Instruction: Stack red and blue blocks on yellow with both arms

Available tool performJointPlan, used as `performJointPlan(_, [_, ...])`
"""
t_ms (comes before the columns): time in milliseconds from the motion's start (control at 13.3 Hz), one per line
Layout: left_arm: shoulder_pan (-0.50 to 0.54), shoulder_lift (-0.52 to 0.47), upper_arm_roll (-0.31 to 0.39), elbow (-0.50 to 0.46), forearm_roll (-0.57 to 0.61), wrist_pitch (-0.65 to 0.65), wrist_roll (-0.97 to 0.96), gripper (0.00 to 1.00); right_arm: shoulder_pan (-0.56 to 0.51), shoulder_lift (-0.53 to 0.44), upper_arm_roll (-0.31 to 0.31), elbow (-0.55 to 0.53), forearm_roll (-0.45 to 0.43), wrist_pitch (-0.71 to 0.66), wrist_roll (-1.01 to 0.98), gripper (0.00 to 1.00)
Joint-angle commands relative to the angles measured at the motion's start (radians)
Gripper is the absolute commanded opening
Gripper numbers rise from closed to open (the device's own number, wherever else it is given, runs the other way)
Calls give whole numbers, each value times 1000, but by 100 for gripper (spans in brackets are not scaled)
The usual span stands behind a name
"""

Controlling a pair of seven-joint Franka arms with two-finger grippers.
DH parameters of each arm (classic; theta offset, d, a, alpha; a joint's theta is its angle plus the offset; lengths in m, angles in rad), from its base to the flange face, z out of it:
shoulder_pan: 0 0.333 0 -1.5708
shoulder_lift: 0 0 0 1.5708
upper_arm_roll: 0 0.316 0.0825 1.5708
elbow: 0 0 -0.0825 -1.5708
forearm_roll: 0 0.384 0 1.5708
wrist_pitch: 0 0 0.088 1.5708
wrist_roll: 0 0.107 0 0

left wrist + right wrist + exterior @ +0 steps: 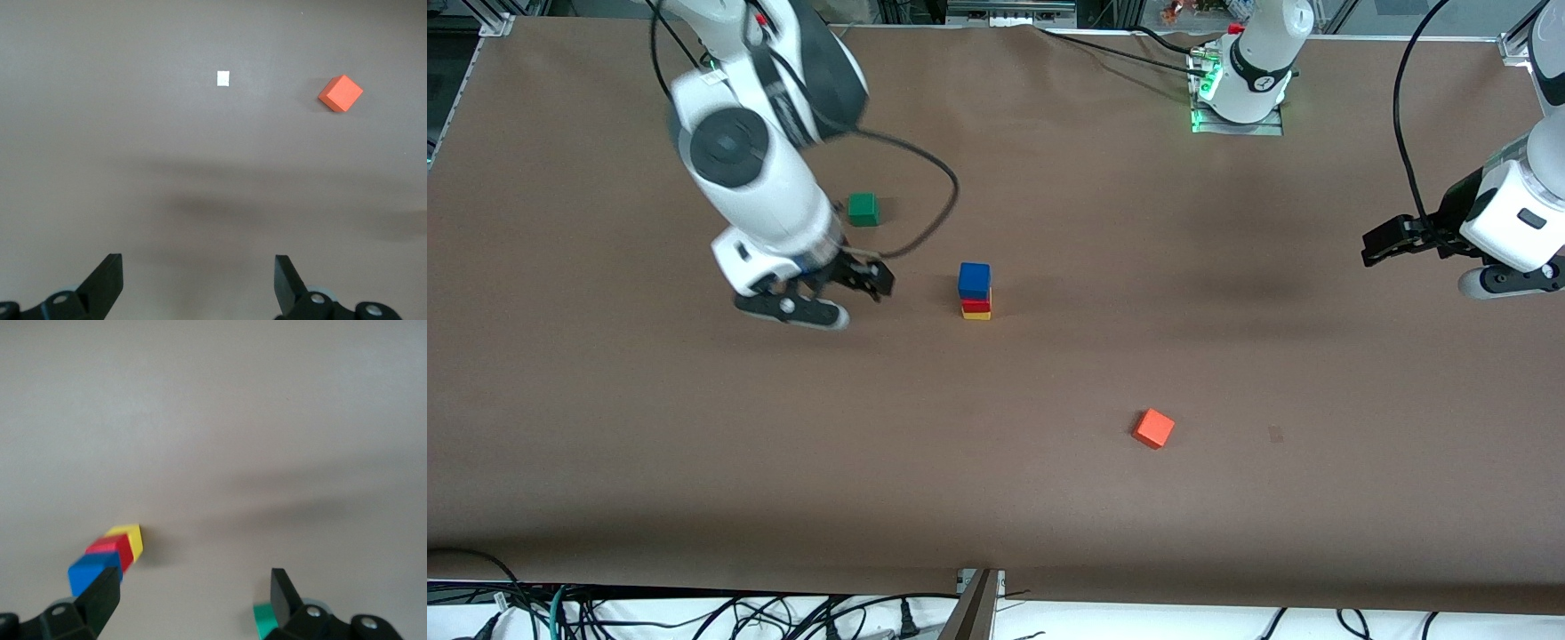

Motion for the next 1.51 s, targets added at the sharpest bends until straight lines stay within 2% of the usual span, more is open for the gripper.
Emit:
performJointPlan(0, [9,21,-1,43,-25,-9,24,100,-2,-190,-51,-132,32,-74,-80,100])
performJointPlan(151, [9,21,-1,43,-25,-9,22,100,-2,-302,-109,-189,32,-117,-174,100])
performJointPlan(226, [11,22,-3,43,-25,-10,22,100,-4,-327,-143,-184,30,-159,-220,100])
performJointPlan(377, [11,22,-3,43,-25,-9,24,100,-73,-332,-149,-167,19,-212,-330,100])
performJointPlan(528, [9,22,-1,43,-25,-10,22,100,-168,-352,-124,-174,13,-223,-430,100])
performJointPlan(603, [11,22,-1,43,-23,-10,24,100,-239,-353,-90,-174,10,-233,-473,100])
performJointPlan(754, [11,22,-1,45,-25,-10,22,100,-356,-352,6,-173,-55,-232,-521,100])
performJointPlan(905, [9,22,-1,45,-25,-10,22,100,-467,-353,112,-176,-82,-232,-524,100])
performJointPlan(1433, [8,30,-3,59,-25,-12,21,100,-473,-327,114,-107,-82,-226,-593,100])
